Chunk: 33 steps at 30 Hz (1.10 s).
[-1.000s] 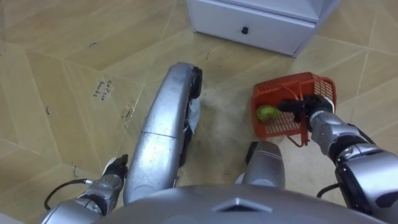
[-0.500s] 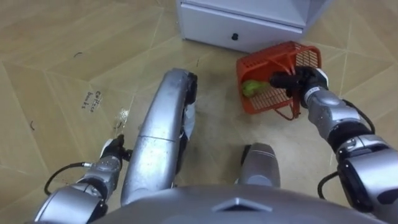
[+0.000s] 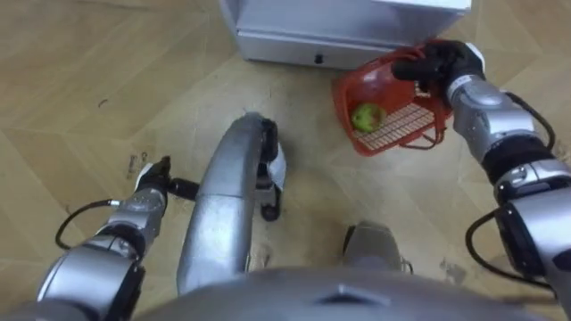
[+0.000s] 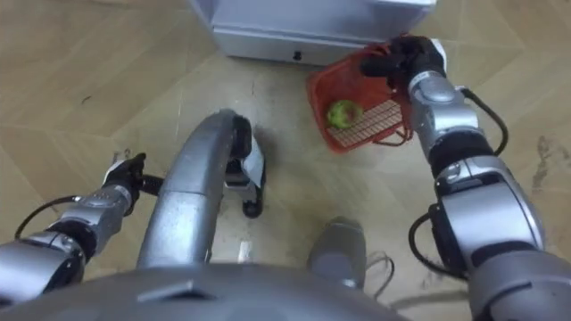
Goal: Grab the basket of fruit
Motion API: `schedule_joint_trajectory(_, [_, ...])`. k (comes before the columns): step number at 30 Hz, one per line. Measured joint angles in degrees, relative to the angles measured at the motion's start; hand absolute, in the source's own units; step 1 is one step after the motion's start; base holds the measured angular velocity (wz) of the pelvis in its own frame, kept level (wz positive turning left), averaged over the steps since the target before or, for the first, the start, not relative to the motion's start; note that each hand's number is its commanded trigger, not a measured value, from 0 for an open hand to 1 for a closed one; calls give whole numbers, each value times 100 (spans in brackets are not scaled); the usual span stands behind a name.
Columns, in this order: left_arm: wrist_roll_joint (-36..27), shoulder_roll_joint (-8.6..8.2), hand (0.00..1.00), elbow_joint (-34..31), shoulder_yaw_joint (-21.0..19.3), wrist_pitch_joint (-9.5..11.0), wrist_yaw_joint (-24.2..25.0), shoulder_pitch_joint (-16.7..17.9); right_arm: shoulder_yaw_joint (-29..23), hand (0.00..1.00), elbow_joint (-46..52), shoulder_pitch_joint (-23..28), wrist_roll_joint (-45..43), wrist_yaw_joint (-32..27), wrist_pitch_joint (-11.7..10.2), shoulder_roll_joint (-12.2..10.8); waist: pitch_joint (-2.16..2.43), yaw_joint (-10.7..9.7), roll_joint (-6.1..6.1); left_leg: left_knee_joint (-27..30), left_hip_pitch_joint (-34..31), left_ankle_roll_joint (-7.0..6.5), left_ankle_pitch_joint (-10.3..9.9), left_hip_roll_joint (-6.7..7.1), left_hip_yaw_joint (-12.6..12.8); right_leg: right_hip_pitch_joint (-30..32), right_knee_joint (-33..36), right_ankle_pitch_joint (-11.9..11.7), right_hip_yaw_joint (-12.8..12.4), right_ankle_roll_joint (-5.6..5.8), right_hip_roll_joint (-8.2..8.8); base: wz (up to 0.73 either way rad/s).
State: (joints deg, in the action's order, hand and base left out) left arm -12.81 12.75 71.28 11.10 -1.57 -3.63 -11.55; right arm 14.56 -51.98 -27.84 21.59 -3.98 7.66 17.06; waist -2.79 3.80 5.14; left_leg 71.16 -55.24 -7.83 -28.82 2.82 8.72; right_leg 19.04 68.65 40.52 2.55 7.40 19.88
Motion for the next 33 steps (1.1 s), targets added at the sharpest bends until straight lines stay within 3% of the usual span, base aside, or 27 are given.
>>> schedule_joint_trajectory(1, [8,12,0,-49,-86,-28,18,57,0,100,60,11,-1,1,3,-11,7,6,16,-118,128,27,69,-3,-30,-39,-227,-50,6,9,-14,-85])
schedule_joint_trajectory(2, [4,52,0,-82,-218,-103,47,154,-2,100,241,41,12,-3,4,-14,14,34,19,-274,323,75,224,-16,-121,-247,-678,-266,12,67,-82,-74])
schedule_joint_trajectory(4, [2,170,0,-84,-231,-187,96,260,-6,100,410,129,19,-17,12,-27,4,-11,45,-191,492,-18,604,-116,-140,-716,-1387,-506,84,98,-258,-41])
schedule_joint_trajectory(5, [8,244,0,-101,-283,-224,136,386,-31,100,420,224,16,-16,96,-96,-50,-8,129,22,402,8,830,-168,-74,-1159,-1740,-606,97,125,-321,45])
schedule_joint_trajectory(6, [115,225,0,-349,-318,-313,153,495,-105,100,593,472,13,6,128,82,140,-115,217,-1152,401,24,909,211,99,-1320,-1898,-616,273,134,-293,71])
schedule_joint_trajectory(7, [126,208,0,-540,-315,-339,156,516,-160,100,619,522,6,26,125,174,200,-205,239,-1243,365,-119,949,166,148,-1337,-1886,-618,385,142,-272,105])
schedule_joint_trajectory(8, [123,209,0,-732,-361,-347,141,661,-269,100,696,602,-124,28,182,166,233,-188,320,-1404,428,-256,926,83,383,-1338,-1923,-666,425,64,-362,50])
schedule_joint_trajectory(9, [125,193,0,-761,-362,-371,138,694,-266,100,858,690,-396,39,236,109,228,-135,311,-1619,525,-242,972,-1,336,-1316,-2025,-699,397,-15,-457,14])
schedule_joint_trajectory(11, [146,161,0,-698,-363,-468,139,742,-221,100,1010,944,-628,69,242,49,216,48,281,-2034,944,-148,1085,-99,306,-1395,-2440,-698,557,8,-517,-39])
schedule_joint_trajectory(14, [124,166,0,-703,-364,-508,163,973,-234,100,1423,1246,-691,169,241,82,196,110,153,-2593,1637,-32,1267,-114,369,-1550,-3169,-908,718,-103,-606,-30])
schedule_joint_trajectory(17, [138,157,0,-752,-428,-531,156,1044,-240,100,1562,1244,-660,245,255,89,211,132,83,-2964,1853,94,1532,-121,371,-1607,-3316,-973,869,-53,-590,-15])
schedule_joint_trajectory(21, [263,52,0,-906,-526,-429,123,1389,-238,100,1864,1283,-637,463,309,77,200,156,111,-3424,2071,209,1888,-123,426,-1659,-3495,-991,1022,-53,-588,-9])
schedule_joint_trajectory(24, [640,-13,0,-933,-677,-415,118,1652,-236,100,2076,1370,-637,668,314,-10,171,292,182,-3599,2353,294,1959,-214,496,-1828,-3616,-1092,1096,-72,-611,-21])
schedule_joint_trajectory(26, [808,-12,0,-927,-677,-428,94,1785,-236,100,2215,1369,-640,668,313,-47,176,300,189,-3601,2433,315,1964,-232,493,-1908,-3600,-1146,1196,-79,-627,0])
schedule_joint_trajectory(33, [1126,-16,0,-927,-817,-583,10,1933,-239,100,2515,1361,-695,662,295,-109,180,416,150,-3494,2553,212,1797,-205,327,-2071,-3472,-1528,1176,-129,-689,15])
